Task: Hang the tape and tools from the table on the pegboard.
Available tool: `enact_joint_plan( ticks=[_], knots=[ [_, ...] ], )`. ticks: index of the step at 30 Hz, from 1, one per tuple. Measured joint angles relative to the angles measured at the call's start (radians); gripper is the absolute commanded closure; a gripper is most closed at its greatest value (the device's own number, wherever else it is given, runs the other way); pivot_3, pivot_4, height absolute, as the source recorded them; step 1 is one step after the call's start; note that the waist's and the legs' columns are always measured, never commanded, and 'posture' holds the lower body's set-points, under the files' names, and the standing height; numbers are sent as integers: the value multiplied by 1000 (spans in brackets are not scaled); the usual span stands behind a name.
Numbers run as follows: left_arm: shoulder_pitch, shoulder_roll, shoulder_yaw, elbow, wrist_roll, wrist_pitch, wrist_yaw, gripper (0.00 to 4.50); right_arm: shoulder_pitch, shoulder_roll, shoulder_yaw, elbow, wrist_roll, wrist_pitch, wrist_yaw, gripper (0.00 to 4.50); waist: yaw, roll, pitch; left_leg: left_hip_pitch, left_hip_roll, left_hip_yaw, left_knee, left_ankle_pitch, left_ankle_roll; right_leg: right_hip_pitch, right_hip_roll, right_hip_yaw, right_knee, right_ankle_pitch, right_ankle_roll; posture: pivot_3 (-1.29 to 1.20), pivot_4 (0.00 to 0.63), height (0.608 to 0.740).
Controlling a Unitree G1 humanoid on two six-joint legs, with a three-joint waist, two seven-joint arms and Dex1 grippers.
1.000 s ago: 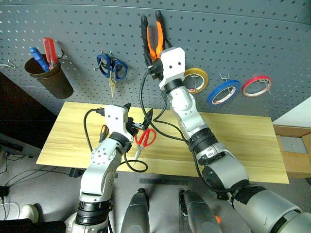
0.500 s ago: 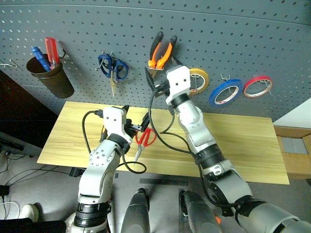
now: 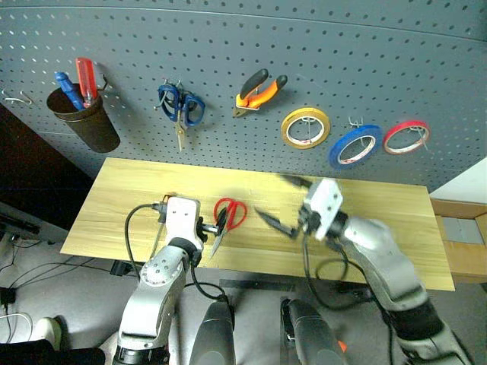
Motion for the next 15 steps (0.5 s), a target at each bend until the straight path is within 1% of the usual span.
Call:
enact_joint_plan(
  ticks=[3, 5, 10, 15],
  knots=[
    [-5, -26, -26, 26, 18, 66, 21, 0, 97, -84, -8, -7, 50, -53, 125, 13, -3, -1, 1, 2, 0, 0, 1, 0, 1, 1, 1, 1, 1, 0, 1, 48, 327, 740],
    [-6, -25, -36, 60, 21, 112, 22, 0, 121, -101, -19, 0, 58, -101, 171, 13, -13, -2, 2, 3, 1, 1, 1, 1, 1, 1, 2, 1, 1, 0, 1, 46, 327, 740],
    [-40, -15, -39, 136, 53, 184, 39, 0, 103, -93, -22, 31, 57, -167, 212, 13, -24, -2, 2, 2, 1, 1, 0, 1, 1, 1, 2, 1, 1, 0, 1, 42, 331, 740],
    [-67, 4, -38, 156, 79, 217, 47, 0, 66, -70, -3, 31, 57, -200, 235, 13, -23, -2, 3, 2, 1, 0, 0, 0, 0, 1, 2, 1, 0, 0, 1, 43, 335, 740]
  ],
)
